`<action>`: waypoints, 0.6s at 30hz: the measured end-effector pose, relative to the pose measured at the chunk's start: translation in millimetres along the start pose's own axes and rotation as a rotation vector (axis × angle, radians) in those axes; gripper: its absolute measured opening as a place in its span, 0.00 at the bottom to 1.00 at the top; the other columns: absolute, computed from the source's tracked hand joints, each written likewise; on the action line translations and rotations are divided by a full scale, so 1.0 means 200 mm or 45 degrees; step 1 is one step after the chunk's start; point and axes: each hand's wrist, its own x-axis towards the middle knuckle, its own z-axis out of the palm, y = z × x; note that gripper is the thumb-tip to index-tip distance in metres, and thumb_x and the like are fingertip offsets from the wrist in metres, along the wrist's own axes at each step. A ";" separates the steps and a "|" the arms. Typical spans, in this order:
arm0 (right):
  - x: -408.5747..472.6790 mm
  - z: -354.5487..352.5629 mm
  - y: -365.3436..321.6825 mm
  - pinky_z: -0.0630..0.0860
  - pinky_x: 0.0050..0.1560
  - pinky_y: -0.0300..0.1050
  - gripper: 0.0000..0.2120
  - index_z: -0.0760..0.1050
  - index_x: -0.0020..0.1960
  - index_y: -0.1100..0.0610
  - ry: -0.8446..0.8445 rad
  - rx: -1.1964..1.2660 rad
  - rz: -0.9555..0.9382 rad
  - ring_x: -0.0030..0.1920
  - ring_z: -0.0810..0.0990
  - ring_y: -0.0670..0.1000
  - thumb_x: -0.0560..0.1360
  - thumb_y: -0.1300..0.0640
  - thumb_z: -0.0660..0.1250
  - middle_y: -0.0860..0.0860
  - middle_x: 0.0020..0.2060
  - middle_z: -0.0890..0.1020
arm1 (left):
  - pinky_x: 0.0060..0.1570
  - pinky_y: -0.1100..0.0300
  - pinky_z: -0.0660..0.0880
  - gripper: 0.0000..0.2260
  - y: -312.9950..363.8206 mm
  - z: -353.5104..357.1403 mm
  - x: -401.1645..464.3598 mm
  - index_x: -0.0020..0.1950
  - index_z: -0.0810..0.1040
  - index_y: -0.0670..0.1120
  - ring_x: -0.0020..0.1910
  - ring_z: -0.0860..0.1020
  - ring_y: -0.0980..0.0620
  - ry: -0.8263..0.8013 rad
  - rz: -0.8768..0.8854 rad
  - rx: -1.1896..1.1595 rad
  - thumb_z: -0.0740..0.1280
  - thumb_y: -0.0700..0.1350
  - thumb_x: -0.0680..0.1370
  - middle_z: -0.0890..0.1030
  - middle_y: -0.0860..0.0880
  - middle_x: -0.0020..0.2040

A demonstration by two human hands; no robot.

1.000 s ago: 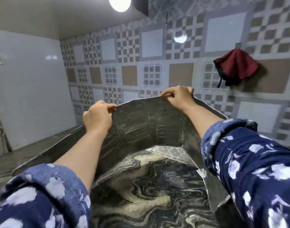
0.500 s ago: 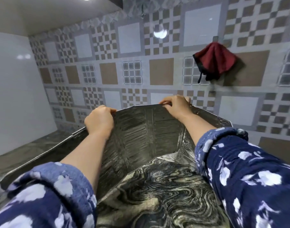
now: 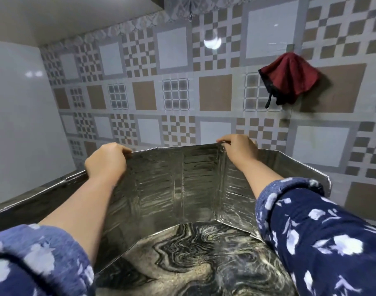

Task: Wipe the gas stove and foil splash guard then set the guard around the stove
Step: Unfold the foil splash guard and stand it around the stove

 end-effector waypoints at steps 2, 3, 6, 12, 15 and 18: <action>-0.01 0.07 -0.04 0.60 0.63 0.51 0.12 0.82 0.52 0.45 0.005 -0.005 -0.023 0.59 0.77 0.54 0.79 0.55 0.61 0.46 0.55 0.83 | 0.51 0.53 0.75 0.17 -0.06 -0.02 0.02 0.57 0.81 0.60 0.59 0.77 0.42 -0.013 -0.027 0.043 0.61 0.39 0.79 0.79 0.48 0.63; -0.01 0.09 -0.07 0.59 0.61 0.51 0.12 0.82 0.51 0.45 -0.002 -0.005 -0.042 0.59 0.76 0.53 0.79 0.55 0.60 0.46 0.54 0.84 | 0.51 0.52 0.75 0.17 -0.09 -0.03 0.02 0.57 0.81 0.60 0.59 0.77 0.42 -0.020 -0.042 0.063 0.61 0.39 0.79 0.79 0.48 0.63; 0.01 0.15 -0.13 0.57 0.59 0.53 0.13 0.82 0.50 0.44 -0.061 0.019 -0.066 0.61 0.72 0.53 0.79 0.55 0.60 0.46 0.53 0.83 | 0.49 0.52 0.76 0.17 -0.17 -0.06 0.05 0.57 0.81 0.60 0.59 0.78 0.42 -0.032 -0.076 0.110 0.61 0.39 0.79 0.79 0.48 0.62; 0.07 0.20 -0.22 0.53 0.50 0.49 0.12 0.81 0.49 0.42 -0.201 0.060 -0.071 0.67 0.64 0.54 0.79 0.53 0.60 0.50 0.55 0.81 | 0.48 0.52 0.76 0.14 -0.27 -0.11 0.09 0.55 0.81 0.60 0.57 0.78 0.43 -0.046 -0.113 0.149 0.62 0.42 0.79 0.80 0.48 0.60; 0.08 0.20 -0.23 0.54 0.52 0.49 0.12 0.82 0.49 0.43 -0.231 0.086 -0.107 0.67 0.66 0.53 0.79 0.54 0.61 0.48 0.56 0.81 | 0.47 0.53 0.75 0.14 -0.29 -0.11 0.10 0.53 0.82 0.59 0.57 0.78 0.43 -0.059 -0.116 0.146 0.62 0.42 0.79 0.81 0.49 0.59; 0.07 0.16 -0.22 0.53 0.52 0.47 0.11 0.81 0.50 0.44 -0.210 0.105 -0.118 0.64 0.69 0.53 0.80 0.53 0.60 0.45 0.56 0.82 | 0.45 0.54 0.74 0.13 -0.27 -0.10 0.10 0.54 0.81 0.59 0.57 0.78 0.44 -0.068 -0.107 0.131 0.62 0.43 0.80 0.81 0.49 0.59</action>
